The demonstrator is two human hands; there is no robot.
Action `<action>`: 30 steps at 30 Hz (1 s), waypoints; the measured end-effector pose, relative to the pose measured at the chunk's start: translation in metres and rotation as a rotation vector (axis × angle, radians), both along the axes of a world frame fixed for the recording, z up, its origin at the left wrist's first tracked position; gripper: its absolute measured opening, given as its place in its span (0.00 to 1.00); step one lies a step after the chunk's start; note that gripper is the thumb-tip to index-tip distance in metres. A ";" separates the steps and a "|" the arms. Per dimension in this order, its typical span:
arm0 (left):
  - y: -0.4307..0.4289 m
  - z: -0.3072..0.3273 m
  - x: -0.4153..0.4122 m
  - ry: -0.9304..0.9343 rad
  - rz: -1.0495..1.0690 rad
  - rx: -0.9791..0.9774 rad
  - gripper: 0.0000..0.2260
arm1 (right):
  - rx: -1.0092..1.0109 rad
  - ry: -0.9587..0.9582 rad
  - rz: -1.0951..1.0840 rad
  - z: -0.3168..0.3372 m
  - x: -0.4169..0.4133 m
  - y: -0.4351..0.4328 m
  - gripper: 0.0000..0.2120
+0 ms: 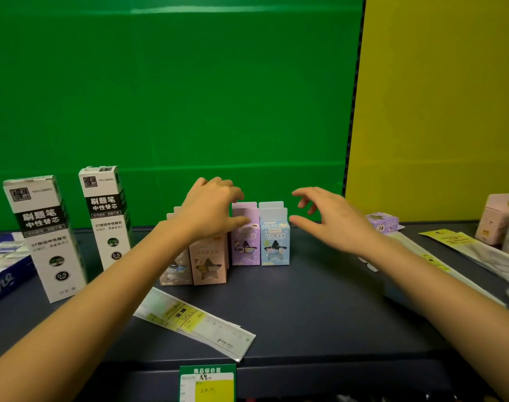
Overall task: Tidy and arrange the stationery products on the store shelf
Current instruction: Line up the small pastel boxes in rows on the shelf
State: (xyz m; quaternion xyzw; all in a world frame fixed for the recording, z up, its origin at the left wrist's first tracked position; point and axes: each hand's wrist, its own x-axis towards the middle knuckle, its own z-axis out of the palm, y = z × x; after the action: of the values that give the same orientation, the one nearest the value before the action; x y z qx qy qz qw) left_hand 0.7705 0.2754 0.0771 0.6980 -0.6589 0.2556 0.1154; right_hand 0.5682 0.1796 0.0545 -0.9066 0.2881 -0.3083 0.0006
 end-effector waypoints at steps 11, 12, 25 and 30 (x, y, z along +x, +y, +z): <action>-0.015 -0.002 -0.087 0.225 -0.339 -0.128 0.09 | 0.379 0.109 -0.263 0.021 -0.132 0.000 0.18; -0.020 -0.005 -0.095 0.226 -0.355 -0.103 0.09 | 0.414 0.143 -0.314 0.016 -0.140 0.001 0.24; -0.076 -0.039 -0.159 0.395 -0.252 0.085 0.10 | 0.589 0.270 -0.308 -0.032 -0.166 0.001 0.29; -0.106 -0.038 -0.173 0.454 -0.200 0.086 0.12 | 0.615 0.190 -0.247 -0.036 -0.169 -0.003 0.31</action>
State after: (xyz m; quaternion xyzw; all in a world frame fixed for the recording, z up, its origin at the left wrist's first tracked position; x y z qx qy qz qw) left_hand 0.5975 0.1693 0.0392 0.6733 -0.6920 0.0515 0.2553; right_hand 0.3990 0.1765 0.0185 -0.8470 0.4739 -0.1190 0.2095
